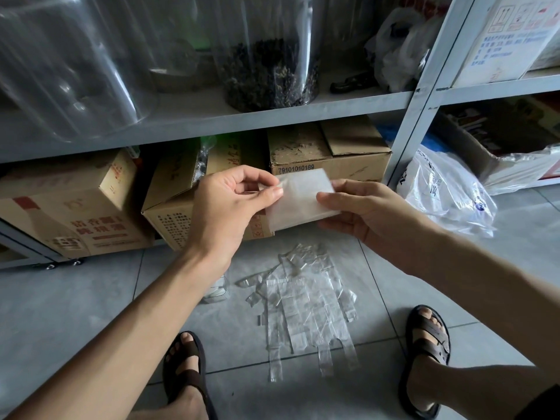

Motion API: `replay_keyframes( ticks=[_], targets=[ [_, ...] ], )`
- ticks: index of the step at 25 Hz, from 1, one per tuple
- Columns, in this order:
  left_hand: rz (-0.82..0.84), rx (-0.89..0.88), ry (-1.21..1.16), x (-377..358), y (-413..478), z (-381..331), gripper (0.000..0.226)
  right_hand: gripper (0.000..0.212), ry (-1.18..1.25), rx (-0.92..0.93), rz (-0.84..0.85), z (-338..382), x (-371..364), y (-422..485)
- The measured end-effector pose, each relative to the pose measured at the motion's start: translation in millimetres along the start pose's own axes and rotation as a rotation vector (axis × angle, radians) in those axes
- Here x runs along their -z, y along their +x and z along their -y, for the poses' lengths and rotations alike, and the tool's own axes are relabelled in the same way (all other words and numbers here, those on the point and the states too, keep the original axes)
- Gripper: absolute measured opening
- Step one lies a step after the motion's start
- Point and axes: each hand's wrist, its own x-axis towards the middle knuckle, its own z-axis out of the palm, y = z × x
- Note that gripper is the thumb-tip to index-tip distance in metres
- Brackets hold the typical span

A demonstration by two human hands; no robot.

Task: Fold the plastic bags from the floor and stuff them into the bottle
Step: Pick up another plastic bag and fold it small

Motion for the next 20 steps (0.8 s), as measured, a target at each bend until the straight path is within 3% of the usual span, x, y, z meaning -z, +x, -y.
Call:
replay_keyframes(
  ticks=[2, 7, 11, 15, 20],
  targets=[
    [0.011, 0.032, -0.015, 1, 1, 0, 0.020, 0.005, -0.014, 0.014, -0.052, 2, 0, 1],
    [0.257, 0.115, -0.094, 5, 1, -1, 0.043, 0.005, 0.055, 0.017, -0.101, 10, 2, 2],
    [0.398, 0.044, -0.014, 6, -1, -3, 0.035, 0.004, -0.072, 0.013, -0.092, 8, 0, 3],
    [0.398, 0.038, 0.046, 7, -1, -2, 0.021, 0.011, -0.198, 0.052, -0.065, 6, -3, 0],
    [0.290, 0.033, 0.075, 7, -1, 3, 0.020, 0.024, -0.099, 0.118, -0.146, -4, -9, -3]
  ],
)
